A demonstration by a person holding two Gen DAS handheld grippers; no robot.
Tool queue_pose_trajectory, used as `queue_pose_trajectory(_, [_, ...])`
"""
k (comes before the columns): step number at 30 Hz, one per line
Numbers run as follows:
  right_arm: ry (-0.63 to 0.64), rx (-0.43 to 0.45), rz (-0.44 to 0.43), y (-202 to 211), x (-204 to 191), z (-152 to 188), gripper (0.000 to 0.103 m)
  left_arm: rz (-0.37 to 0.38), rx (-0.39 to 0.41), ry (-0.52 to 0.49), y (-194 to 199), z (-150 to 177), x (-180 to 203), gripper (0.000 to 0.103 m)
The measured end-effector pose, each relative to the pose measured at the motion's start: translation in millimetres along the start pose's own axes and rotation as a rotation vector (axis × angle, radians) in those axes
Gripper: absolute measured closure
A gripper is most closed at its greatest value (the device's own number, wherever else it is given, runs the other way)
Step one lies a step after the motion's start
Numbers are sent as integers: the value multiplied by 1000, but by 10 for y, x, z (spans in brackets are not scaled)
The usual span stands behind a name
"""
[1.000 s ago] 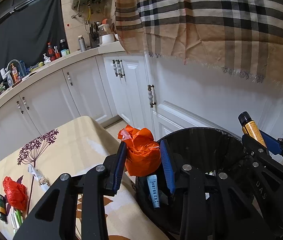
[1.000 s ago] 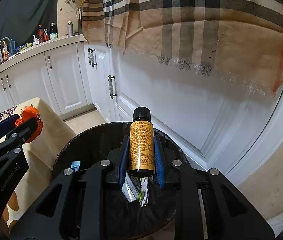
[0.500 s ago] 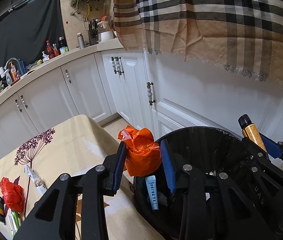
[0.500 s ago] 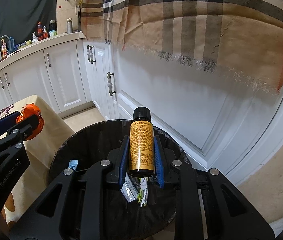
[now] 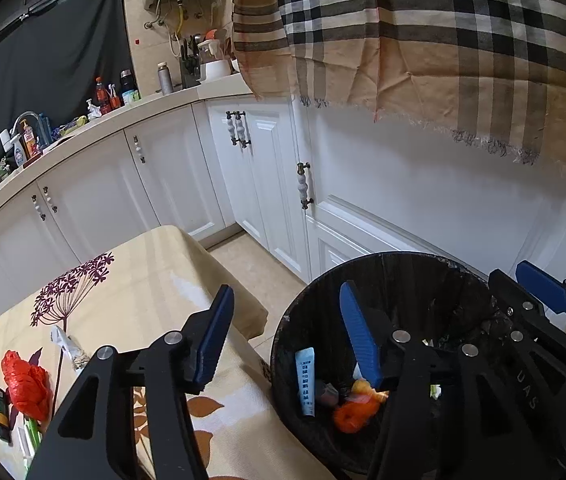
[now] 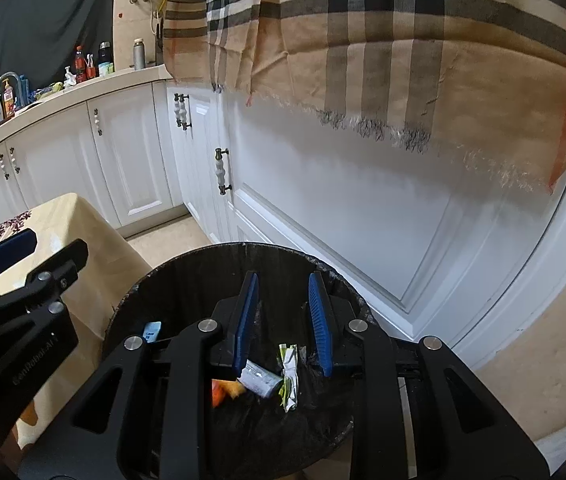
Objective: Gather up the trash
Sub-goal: 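Open both grippers to drop the spray can and orange bag into the bin, then return to the table and grasp the white-and-green plastic bag bundle with the right gripper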
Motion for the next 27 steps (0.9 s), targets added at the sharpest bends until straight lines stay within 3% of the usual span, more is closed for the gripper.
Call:
queue_pose_trajectory(13, [37,-6,-79,377,-311,101,76,-48,18,57,484,209,-432,40])
queue_pose_trajectory(27, [177,-78,-303,913,-1311,588,76,-252,-90,216,1313,1258,-1463,40])
Point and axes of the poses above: each gripper's, at about its wrist camera, not at the fingertips, and y roughly against the way its jaws point, x to its right, z to its underside, the point moved 1 cm from there along -y, roughly the way its jaws point, and after that the axes turned 15 degrees about -y, right-handed, at the moved point
